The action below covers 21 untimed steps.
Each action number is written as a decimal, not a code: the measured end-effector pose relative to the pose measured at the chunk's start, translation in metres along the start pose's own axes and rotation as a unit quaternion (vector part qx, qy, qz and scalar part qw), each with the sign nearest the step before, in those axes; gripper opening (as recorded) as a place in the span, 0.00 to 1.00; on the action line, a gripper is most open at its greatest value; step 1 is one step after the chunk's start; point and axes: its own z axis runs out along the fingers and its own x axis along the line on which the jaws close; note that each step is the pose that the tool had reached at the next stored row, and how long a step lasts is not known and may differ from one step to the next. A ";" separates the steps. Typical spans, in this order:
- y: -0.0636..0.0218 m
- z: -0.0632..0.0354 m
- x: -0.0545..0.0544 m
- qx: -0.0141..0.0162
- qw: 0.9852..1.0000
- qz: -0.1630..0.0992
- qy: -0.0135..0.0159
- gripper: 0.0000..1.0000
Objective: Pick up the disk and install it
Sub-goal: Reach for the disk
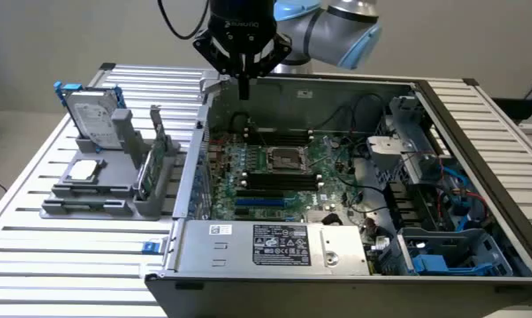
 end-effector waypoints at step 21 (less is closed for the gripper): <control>0.0154 0.0015 0.044 0.001 1.000 0.000 0.000 0.11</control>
